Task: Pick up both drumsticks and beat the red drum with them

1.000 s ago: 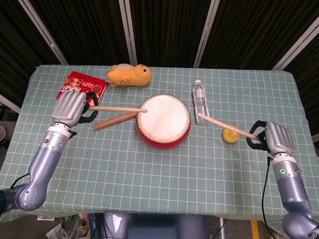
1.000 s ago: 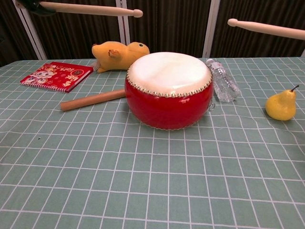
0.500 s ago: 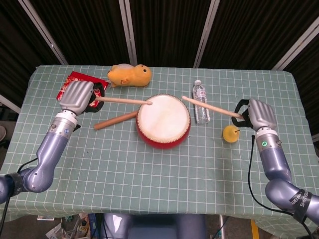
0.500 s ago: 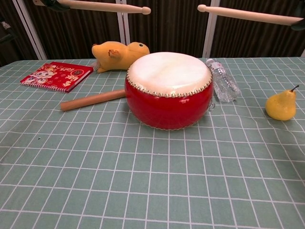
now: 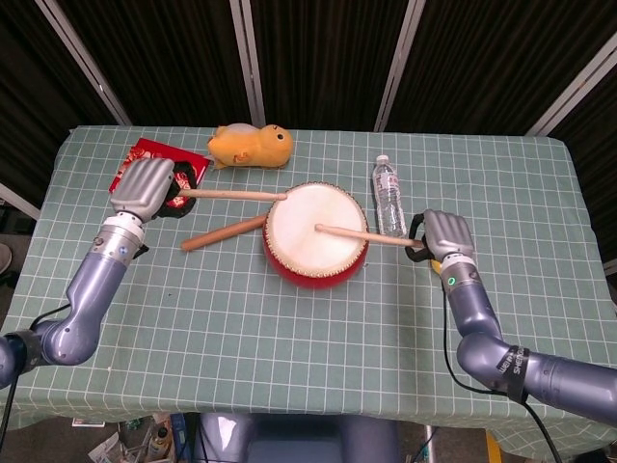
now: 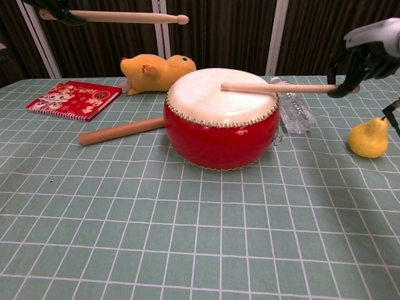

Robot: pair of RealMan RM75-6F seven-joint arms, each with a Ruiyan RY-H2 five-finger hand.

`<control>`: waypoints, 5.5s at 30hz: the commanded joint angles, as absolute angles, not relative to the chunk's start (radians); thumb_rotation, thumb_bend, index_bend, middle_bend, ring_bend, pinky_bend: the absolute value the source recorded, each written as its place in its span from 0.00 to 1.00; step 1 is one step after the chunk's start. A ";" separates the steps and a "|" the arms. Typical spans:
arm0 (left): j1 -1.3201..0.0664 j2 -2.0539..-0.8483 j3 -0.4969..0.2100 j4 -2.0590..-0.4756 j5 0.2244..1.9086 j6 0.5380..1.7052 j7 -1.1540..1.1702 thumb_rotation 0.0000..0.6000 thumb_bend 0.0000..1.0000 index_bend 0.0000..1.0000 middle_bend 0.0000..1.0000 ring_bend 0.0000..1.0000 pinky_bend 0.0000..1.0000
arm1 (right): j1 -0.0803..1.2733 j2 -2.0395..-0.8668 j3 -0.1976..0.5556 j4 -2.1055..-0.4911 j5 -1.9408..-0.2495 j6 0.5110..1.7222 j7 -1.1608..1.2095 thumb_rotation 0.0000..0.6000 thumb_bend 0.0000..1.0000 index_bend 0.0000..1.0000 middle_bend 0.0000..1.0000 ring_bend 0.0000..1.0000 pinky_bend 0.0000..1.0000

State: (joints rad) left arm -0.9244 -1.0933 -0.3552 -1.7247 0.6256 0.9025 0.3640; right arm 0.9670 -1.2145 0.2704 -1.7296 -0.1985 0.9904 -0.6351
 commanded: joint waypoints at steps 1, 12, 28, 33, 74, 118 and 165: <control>-0.922 -1.091 -0.346 -1.705 0.631 0.886 0.346 1.00 0.58 0.79 1.00 1.00 1.00 | 1.056 -1.349 0.145 -1.606 -0.188 1.132 -0.855 1.00 0.82 1.00 1.00 1.00 1.00; -0.950 -1.108 -0.348 -1.659 0.629 0.868 0.314 1.00 0.58 0.79 1.00 1.00 1.00 | 0.997 -1.253 0.393 -1.684 -0.201 1.246 -0.626 1.00 0.82 1.00 1.00 1.00 1.00; -1.201 -1.427 -0.270 -1.394 0.470 0.804 0.532 1.00 0.58 0.79 1.00 1.00 1.00 | 0.833 -1.101 0.368 -1.766 -0.266 1.159 -0.498 1.00 0.82 1.00 1.00 1.00 1.00; -1.379 -1.405 -0.089 -1.376 0.009 0.697 0.871 1.00 0.61 0.79 1.00 1.00 1.00 | 0.822 -1.092 0.334 -1.737 -0.308 1.151 -0.523 1.00 0.86 1.00 1.00 1.00 1.00; -1.007 -0.976 -0.366 -1.654 0.610 0.877 0.196 1.00 0.58 0.79 1.00 1.00 1.00 | 0.968 -1.353 0.127 -1.716 -0.352 1.261 -0.918 1.00 0.86 1.00 1.00 1.00 1.00; -1.215 -1.328 -0.195 -1.475 0.384 0.919 0.508 1.00 0.58 0.79 1.00 1.00 1.00 | 0.664 -1.083 0.308 -1.811 -0.594 1.340 -0.512 1.00 0.86 1.00 1.00 1.00 1.00; -0.759 -1.430 0.032 -1.797 0.674 1.176 0.691 1.00 0.15 0.27 0.52 0.68 0.76 | 0.371 -1.132 -0.068 -1.795 -0.888 1.217 -0.664 1.00 0.34 0.24 0.65 0.74 0.91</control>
